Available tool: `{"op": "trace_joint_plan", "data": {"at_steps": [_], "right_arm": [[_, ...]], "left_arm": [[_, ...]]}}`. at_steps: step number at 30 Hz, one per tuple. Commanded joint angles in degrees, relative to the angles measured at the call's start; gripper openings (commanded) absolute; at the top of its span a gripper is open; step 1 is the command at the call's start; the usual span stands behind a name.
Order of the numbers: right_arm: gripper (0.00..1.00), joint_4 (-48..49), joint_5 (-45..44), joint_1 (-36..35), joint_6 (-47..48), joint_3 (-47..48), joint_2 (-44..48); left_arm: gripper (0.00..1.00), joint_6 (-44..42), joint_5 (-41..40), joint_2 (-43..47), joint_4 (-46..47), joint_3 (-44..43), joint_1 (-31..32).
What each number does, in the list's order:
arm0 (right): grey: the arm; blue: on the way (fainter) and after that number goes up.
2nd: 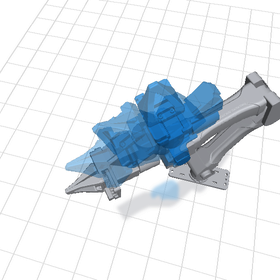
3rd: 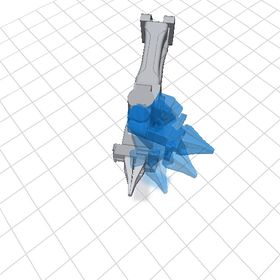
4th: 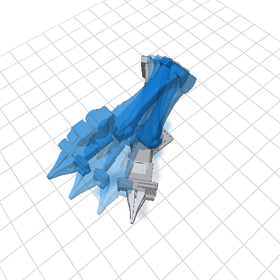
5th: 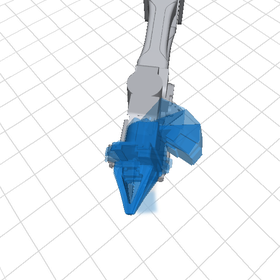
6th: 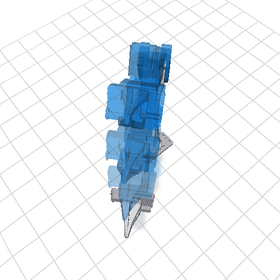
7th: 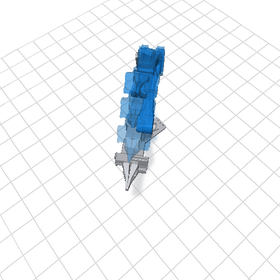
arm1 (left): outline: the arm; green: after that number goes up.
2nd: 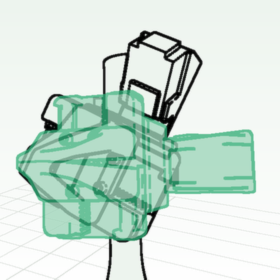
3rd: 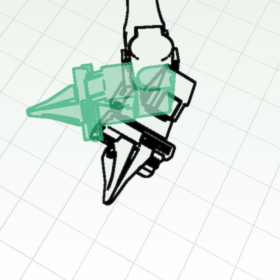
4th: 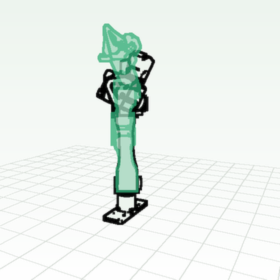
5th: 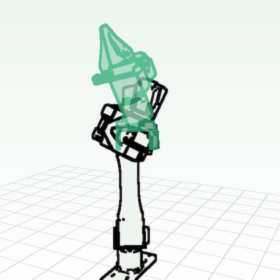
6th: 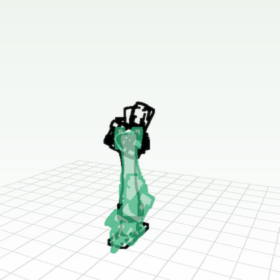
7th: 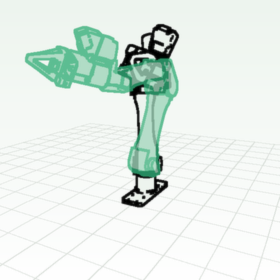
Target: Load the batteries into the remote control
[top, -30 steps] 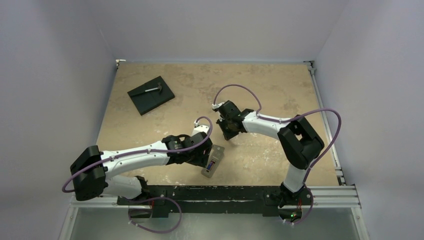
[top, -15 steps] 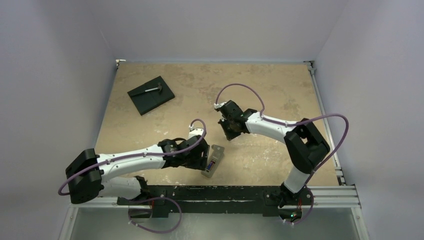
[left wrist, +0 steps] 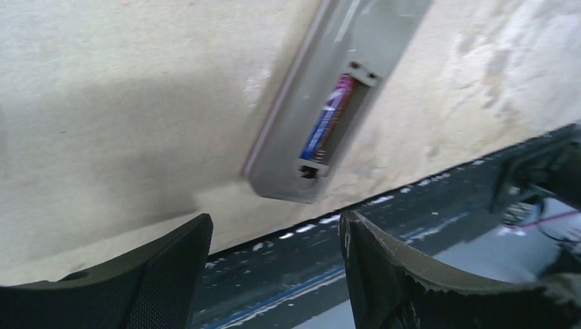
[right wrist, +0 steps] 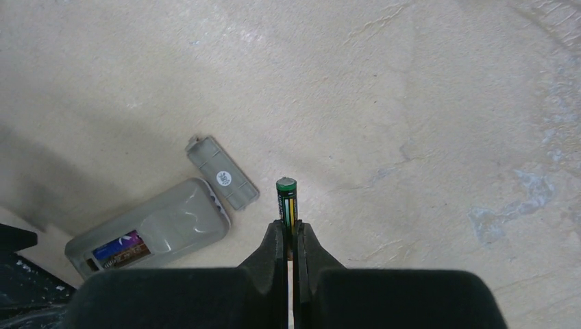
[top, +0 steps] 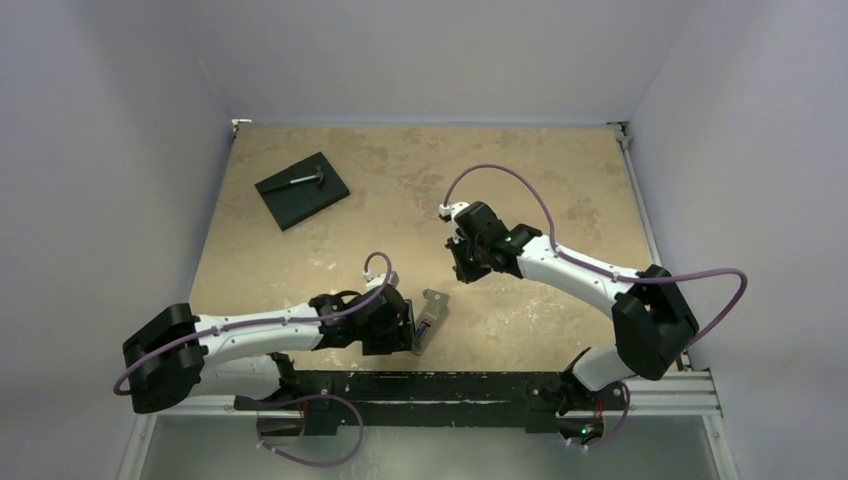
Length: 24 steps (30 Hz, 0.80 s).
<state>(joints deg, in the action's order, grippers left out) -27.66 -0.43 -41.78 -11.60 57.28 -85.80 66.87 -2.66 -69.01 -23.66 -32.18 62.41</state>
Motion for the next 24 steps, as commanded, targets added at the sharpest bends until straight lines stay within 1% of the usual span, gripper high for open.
{"op": "trace_joint_plan", "data": {"at_steps": [1,4,7,10,12,17,21,24], "right_arm": [[0.00,1.03,3.80,-0.82,-1.34,-2.22,3.32],[0.00,1.74,4.49,-1.06,-1.95,-3.98,5.46],[0.00,2.57,6.91,-1.10,-2.56,-5.17,7.26],[0.00,3.24,7.93,-1.11,-3.28,-5.93,9.07],[0.00,3.16,7.68,-1.09,-3.58,-6.32,10.01],[0.00,2.75,6.72,-1.11,-4.40,-7.19,12.25],[0.00,2.25,6.12,-1.16,-5.05,-7.85,13.80],[0.00,1.77,5.59,-1.11,-5.49,-8.12,14.78]], "left_arm": [[0.68,7.06,2.38,3.63,9.54,1.99,0.22],[0.69,9.26,5.35,3.95,14.02,3.43,0.40],[0.69,9.72,7.26,2.16,17.13,3.42,1.47],[0.69,10.08,8.65,-0.73,20.26,2.25,3.80],[0.69,10.18,8.17,-2.65,21.44,0.68,6.12],[0.69,9.24,7.49,-8.61,22.23,-3.68,9.64],[0.69,8.61,6.68,-11.35,21.94,-4.91,9.92],[0.69,7.30,3.82,-12.29,18.66,-6.70,9.90]]}}
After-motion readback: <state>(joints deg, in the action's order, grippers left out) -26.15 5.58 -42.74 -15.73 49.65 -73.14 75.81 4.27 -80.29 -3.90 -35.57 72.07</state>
